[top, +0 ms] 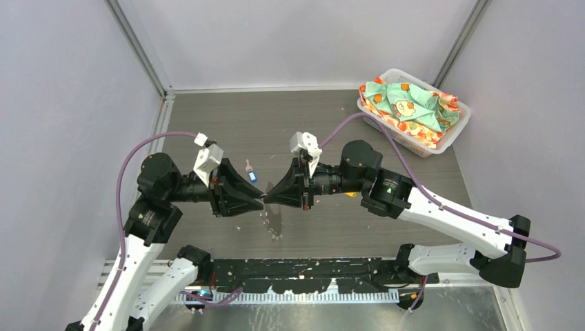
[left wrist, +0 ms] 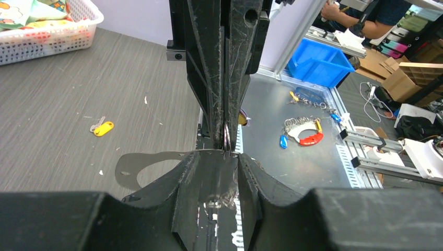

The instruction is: Put the keys on the keyring

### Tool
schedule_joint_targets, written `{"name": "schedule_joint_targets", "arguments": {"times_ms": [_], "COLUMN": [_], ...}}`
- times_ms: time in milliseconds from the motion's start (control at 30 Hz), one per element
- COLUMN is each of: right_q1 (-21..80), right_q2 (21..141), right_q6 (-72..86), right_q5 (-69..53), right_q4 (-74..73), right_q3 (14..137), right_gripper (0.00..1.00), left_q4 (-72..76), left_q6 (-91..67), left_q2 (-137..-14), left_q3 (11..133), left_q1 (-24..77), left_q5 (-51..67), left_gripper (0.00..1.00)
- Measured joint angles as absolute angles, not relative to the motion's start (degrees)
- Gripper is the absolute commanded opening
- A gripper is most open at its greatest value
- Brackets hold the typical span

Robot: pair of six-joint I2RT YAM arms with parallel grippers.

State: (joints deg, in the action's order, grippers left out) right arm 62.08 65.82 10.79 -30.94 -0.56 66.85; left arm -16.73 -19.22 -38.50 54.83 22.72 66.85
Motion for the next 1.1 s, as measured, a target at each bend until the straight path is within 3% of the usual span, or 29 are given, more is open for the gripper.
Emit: {"name": "schedule_joint_targets", "arguments": {"times_ms": [133, 400, 600, 833, 1000, 1100], "right_q1": [62.02, 62.02, 62.02, 61.98, 62.0, 62.02], "right_q2": [65.8, 65.89, 65.89, 66.41, 66.78, 66.92], "right_q6": [11.77, 12.71, 12.82, 12.69, 12.36, 12.16], "right_q5": [-30.83, -30.65, -30.44, -30.3, -30.52, -30.52], "right_q4": [0.67, 1.67, 1.63, 1.34, 0.71, 0.36], "right_q3": [66.52, 66.52, 66.52, 66.74, 66.98, 67.0], "right_gripper": [0.01, 0.01, 0.01, 0.01, 0.01, 0.01], "left_q4": [-15.49, -14.37, -14.39, -14.74, -15.57, -16.32], "left_q6": [-20.73, -21.71, -22.15, -22.13, -22.06, -21.96], "left_q2": [-38.48, -38.02, -37.82, -37.56, -37.21, -36.91], "left_q3": [54.65, 54.26, 54.06, 53.87, 53.43, 53.28], "left_q1": [22.83, 22.87, 22.9, 23.0, 22.98, 22.98], "left_q5": [66.92, 66.04, 64.6, 63.59, 62.76, 62.24], "left_gripper": [0.21, 0.31, 0.22, 0.31, 0.31, 0.25]}}
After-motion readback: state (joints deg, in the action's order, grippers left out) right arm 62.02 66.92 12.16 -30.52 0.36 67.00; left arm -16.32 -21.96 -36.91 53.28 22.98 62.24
